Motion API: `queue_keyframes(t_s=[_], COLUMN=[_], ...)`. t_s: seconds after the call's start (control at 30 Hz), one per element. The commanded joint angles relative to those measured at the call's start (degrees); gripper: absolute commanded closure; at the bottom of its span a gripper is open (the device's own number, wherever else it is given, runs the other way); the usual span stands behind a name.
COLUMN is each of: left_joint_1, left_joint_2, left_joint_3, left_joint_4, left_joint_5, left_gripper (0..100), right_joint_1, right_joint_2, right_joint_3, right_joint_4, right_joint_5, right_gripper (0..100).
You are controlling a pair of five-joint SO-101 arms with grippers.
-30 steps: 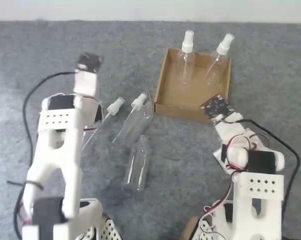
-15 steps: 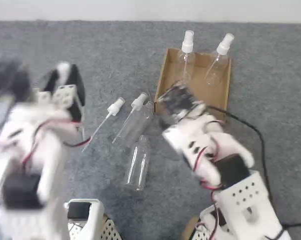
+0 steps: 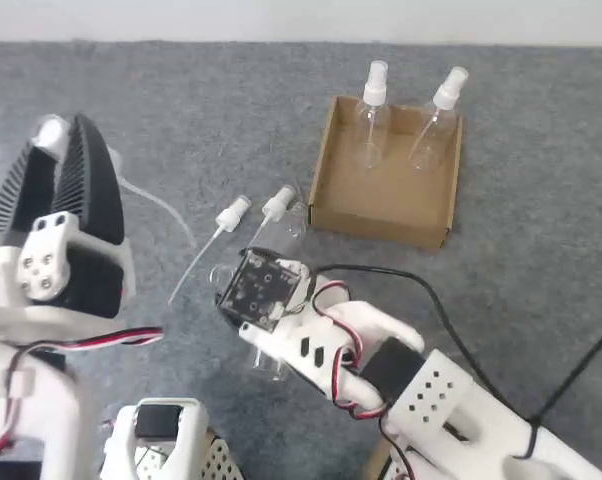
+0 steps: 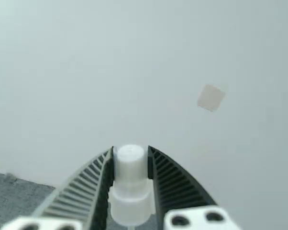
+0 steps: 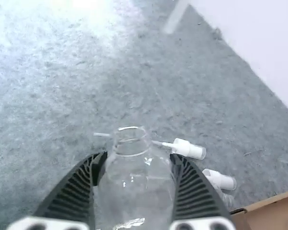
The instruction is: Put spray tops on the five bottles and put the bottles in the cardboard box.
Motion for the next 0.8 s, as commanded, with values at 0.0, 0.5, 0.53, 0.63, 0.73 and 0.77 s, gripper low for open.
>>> queue_keyframes(t_s=[0.0,0.5,0.53,0.63,0.73,0.77], left_joint_1=[0.2,4.5,5.5,7.0,8.6,9.6], left_joint_2=[0.0,-0.2,-0.2,-0.2,-0.2,-0.2], left_joint_3=[2.0,13.6,14.1,15.3,17.0,17.8], left_joint_4=[-2.2,-7.1,-7.1,-7.4,-7.2,-7.3], left_joint_5=[2.2,2.3,2.3,2.3,2.3,2.3], left_gripper=[99,99,99,99,99,99], right_joint_1=[-0.3,5.3,5.3,5.2,5.5,5.5], right_joint_2=[0.0,-11.8,-12.7,-14.0,-14.0,-14.0], right_joint_3=[0.4,7.7,8.1,9.0,9.3,9.4], right_joint_4=[-1.7,-8.0,-7.9,-7.8,-7.8,-7.8], right_joint_5=[-0.9,-13.0,-12.7,-12.7,-12.7,-12.7], right_gripper=[99.2,99.2,99.2,99.2,99.2,99.2])
